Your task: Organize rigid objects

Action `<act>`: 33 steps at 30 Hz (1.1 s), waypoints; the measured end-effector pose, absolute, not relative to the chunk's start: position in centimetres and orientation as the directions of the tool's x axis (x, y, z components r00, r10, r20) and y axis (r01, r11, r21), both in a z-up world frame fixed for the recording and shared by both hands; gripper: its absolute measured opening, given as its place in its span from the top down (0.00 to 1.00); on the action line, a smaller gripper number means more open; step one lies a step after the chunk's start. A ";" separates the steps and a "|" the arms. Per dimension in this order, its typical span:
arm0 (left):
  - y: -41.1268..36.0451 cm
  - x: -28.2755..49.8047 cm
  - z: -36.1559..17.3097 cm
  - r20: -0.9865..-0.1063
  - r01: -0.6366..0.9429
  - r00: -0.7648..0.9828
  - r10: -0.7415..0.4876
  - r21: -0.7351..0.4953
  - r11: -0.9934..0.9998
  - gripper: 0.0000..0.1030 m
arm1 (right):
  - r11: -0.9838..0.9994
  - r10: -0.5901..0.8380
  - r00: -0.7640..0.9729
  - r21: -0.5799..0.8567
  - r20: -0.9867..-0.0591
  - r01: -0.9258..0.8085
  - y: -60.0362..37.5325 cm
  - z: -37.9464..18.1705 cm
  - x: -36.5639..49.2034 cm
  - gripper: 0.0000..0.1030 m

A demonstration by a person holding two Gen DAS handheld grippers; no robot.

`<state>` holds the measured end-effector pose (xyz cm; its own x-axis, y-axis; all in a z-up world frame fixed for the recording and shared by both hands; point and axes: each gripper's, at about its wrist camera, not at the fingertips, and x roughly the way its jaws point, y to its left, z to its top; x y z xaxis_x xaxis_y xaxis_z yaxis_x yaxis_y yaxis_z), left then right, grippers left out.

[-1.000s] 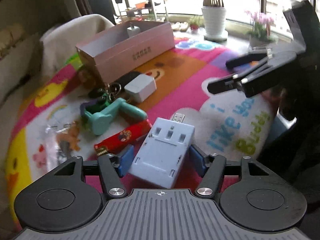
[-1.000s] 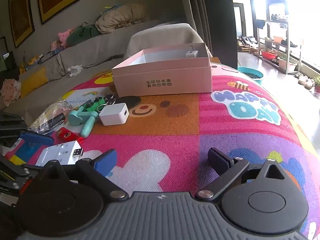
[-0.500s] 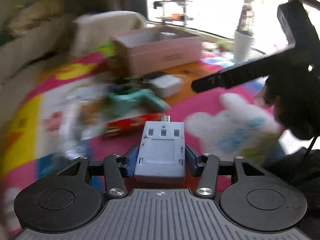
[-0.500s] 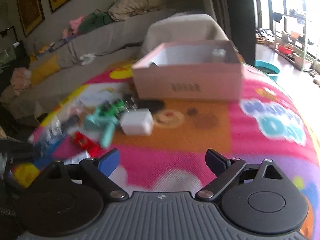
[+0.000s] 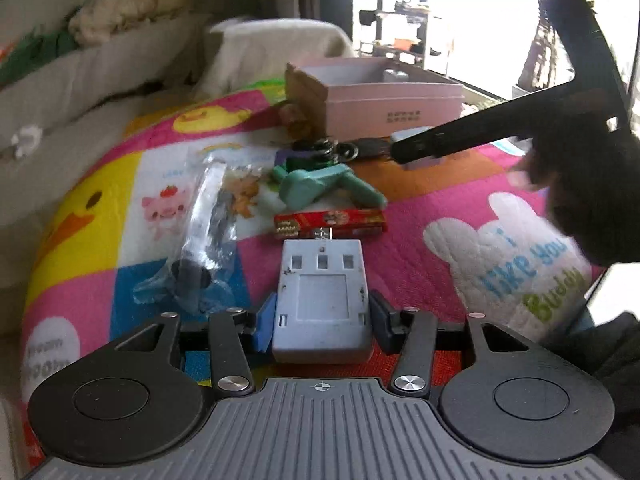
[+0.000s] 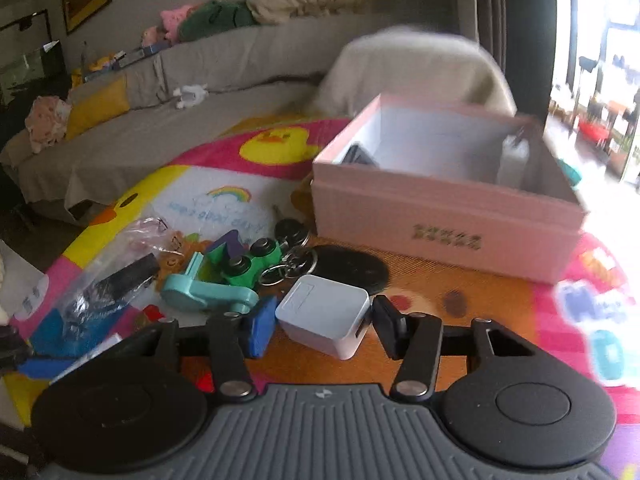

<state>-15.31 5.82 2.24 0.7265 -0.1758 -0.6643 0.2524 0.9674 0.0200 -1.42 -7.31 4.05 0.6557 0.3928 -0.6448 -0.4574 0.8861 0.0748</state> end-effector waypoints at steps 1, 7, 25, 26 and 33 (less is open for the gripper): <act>5.6 -15.6 2.3 -0.661 0.270 0.726 -0.193 0.016 0.963 0.49 | 0.887 0.386 0.668 0.058 -0.636 -0.458 -7.9 4.4 -2.3 0.49; 3.5 -15.3 4.3 -0.614 0.358 0.740 -0.273 0.017 0.933 0.49 | 0.904 0.372 0.711 0.057 -0.597 -0.425 -13.6 6.5 -7.5 0.49; -3.1 7.3 12.6 -0.434 0.280 0.831 -0.348 -0.214 0.936 0.50 | 0.965 0.259 0.792 0.108 -0.553 -0.240 -21.0 5.6 -8.6 0.49; -3.1 7.2 12.2 -0.434 0.275 0.835 -0.338 -0.203 0.940 0.50 | 0.965 0.258 0.788 0.110 -0.559 -0.238 -21.2 5.3 -8.6 0.49; -0.3 0.8 8.3 -0.484 0.297 0.800 -0.354 -0.193 0.935 0.50 | 0.968 0.243 0.783 0.097 -0.573 -0.230 -21.4 5.0 -7.6 0.49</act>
